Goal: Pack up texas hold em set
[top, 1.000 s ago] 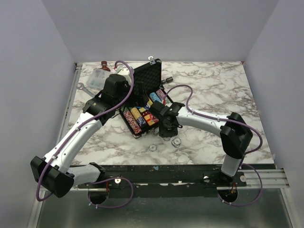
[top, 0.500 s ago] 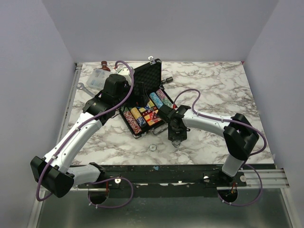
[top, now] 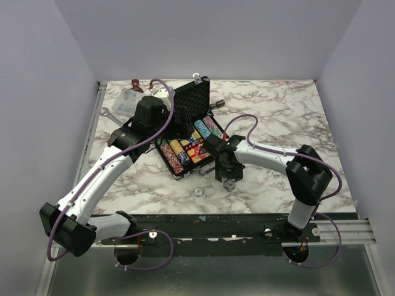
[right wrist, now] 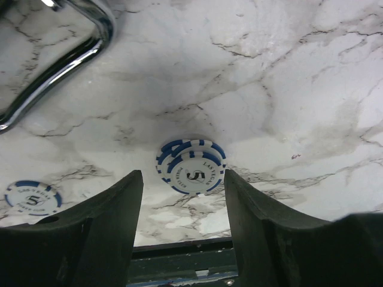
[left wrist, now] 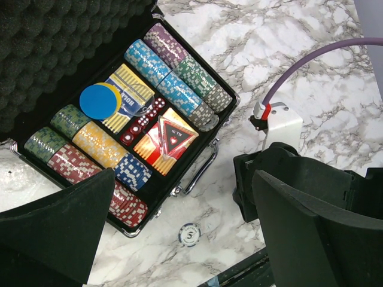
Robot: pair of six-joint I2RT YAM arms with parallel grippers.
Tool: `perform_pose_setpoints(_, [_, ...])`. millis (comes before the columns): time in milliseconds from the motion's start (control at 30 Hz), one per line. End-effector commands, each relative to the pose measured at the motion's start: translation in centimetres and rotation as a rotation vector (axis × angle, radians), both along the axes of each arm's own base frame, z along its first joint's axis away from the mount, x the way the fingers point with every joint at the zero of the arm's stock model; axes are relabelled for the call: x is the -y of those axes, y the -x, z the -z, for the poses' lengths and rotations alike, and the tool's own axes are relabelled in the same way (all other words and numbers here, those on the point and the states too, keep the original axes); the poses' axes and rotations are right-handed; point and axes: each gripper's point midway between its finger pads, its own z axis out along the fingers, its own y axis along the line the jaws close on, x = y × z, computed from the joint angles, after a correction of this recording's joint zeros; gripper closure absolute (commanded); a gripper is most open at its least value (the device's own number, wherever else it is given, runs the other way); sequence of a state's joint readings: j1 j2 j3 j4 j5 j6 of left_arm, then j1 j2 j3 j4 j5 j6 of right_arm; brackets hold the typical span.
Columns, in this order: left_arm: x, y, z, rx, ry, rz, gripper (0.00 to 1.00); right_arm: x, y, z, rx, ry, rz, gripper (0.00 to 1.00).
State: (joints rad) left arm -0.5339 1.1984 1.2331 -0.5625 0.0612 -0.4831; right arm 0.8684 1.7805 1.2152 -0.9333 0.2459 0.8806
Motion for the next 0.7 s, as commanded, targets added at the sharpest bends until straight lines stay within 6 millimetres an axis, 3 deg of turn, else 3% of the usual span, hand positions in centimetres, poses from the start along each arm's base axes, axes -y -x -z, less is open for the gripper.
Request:
perform_pose_setpoints(0, [0.4,-0.1,-1.1,0.028,0.029,0.013,0.04,-2.0,-1.1,-2.1,0.042,-0.089,-0.017,0.4])
perform_pose_setpoints(133, [-0.1,-0.3,-1.2,0.032,0.022,-0.016,0.04,-4.3,-0.9,-3.1,0.053,-0.156,-0.094,0.32])
perform_pose_setpoints(433, [-2.3,-1.4,-1.2,0.031,-0.01,-0.141,0.03,-11.8,2.1,-0.6,-0.036,-0.162,-0.304,0.25])
perform_pose_setpoints(667, [-2.4,-1.3,-1.5,0.037,-0.007,-0.143,0.04,-13.3,2.5,0.4,-0.053,-0.166,-0.319,0.24])
